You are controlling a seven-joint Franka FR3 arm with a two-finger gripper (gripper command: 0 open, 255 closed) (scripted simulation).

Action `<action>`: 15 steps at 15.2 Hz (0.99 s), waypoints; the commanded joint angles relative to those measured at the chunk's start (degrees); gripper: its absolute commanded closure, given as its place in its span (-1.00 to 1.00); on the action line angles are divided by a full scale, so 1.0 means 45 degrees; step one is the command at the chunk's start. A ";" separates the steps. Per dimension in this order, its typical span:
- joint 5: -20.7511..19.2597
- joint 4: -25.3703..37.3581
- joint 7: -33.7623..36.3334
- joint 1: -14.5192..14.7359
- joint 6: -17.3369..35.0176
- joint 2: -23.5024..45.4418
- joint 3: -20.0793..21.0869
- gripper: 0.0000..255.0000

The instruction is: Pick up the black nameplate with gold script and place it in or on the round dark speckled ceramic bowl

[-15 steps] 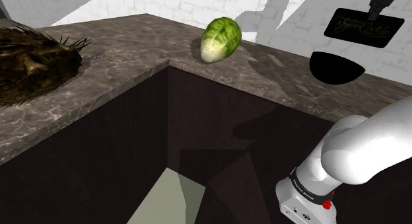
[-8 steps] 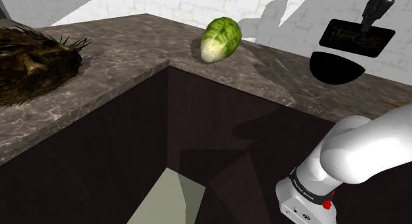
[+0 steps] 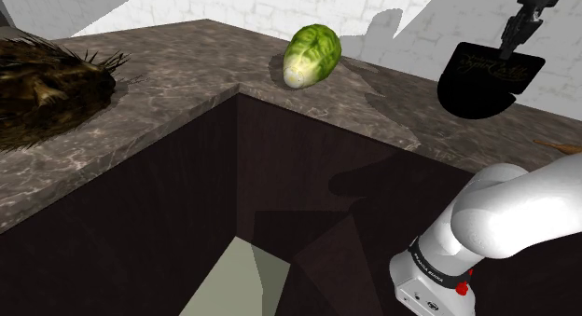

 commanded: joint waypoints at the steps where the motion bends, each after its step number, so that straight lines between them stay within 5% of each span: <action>1: -0.0028 -0.0144 0.0035 -0.0027 0.0079 -0.0075 0.0023 1.00; 6: -0.0026 -0.0143 0.0034 -0.0029 0.0080 -0.0073 0.0023 1.00; 7: -0.0027 -0.0142 0.0034 -0.0029 0.0078 -0.0074 0.0024 -1.00; 12: -0.0027 -0.0142 0.0033 -0.0029 0.0078 -0.0074 0.0024 -1.00; 15: 0.0347 0.1971 -0.0467 0.0322 -0.1070 0.0944 -0.0269 -1.00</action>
